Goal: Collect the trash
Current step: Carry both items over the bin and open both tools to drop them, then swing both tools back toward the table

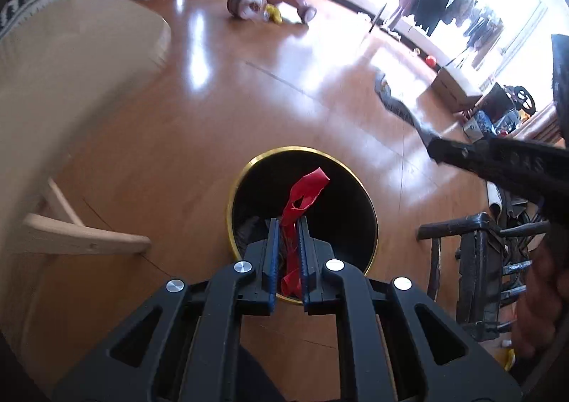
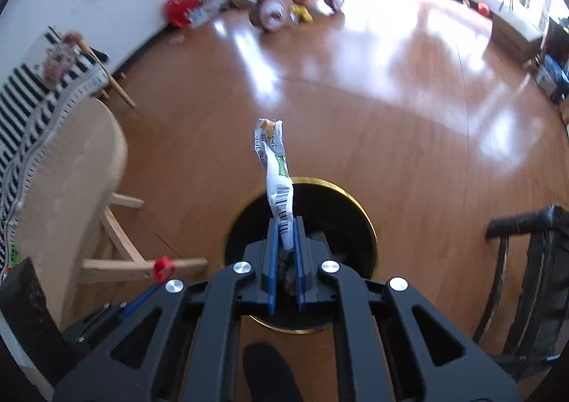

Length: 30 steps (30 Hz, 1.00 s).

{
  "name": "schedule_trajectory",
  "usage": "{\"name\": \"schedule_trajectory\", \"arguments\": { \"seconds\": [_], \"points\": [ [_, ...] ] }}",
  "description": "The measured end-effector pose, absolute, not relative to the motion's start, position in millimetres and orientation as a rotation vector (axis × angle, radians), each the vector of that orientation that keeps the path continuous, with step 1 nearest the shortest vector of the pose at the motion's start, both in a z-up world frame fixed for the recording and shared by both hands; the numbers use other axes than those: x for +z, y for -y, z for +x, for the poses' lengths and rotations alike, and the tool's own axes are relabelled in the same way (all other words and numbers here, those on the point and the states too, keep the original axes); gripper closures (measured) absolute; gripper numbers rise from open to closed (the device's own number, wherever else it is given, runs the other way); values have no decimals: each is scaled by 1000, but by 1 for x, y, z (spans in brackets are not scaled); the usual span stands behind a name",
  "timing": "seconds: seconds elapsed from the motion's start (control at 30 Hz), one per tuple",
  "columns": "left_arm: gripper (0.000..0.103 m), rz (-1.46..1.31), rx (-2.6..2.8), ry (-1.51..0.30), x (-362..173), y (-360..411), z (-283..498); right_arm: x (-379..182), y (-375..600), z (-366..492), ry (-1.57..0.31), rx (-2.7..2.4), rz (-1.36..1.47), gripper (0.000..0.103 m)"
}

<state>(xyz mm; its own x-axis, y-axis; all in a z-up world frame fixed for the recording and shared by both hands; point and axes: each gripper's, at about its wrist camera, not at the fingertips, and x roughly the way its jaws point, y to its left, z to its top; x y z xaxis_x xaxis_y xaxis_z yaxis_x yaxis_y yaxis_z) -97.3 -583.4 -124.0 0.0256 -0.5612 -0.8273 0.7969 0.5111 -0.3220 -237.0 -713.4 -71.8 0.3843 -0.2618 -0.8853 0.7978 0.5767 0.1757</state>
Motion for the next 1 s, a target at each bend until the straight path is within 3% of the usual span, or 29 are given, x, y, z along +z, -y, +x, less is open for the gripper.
{"name": "schedule_trajectory", "arguments": {
  "seconds": [0.13, 0.5, 0.57, 0.6, 0.63, 0.67, 0.7, 1.0],
  "points": [
    [94, 260, -1051, -1192, -149, 601, -98, -94, 722, -237, -1011, -733, 718, 94],
    [92, 254, -1062, -1208, -154, 608, -94, -94, 724, -232, -1018, -734, 728, 94],
    [64, 265, -1065, -1206, -155, 609, -95, -94, 727, -233, -1025, -739, 734, 91],
    [31, 264, -1063, -1202, -154, 609, -96, -94, 728, -235, -1026, -749, 735, 78],
    [21, 251, -1055, -1178, -152, 606, -96, -93, 729, -236, -1016, -756, 742, 49],
    [21, 244, -1051, -1162, -150, 604, -96, -91, 729, -237, -1002, -761, 746, 37],
    [21, 241, -1054, -1159, -149, 603, -97, -89, 728, -238, -985, -765, 745, 31],
    [18, 241, -1038, -1100, -110, 545, -71, -58, 692, -200, -905, -696, 659, 31]
  ]
}}
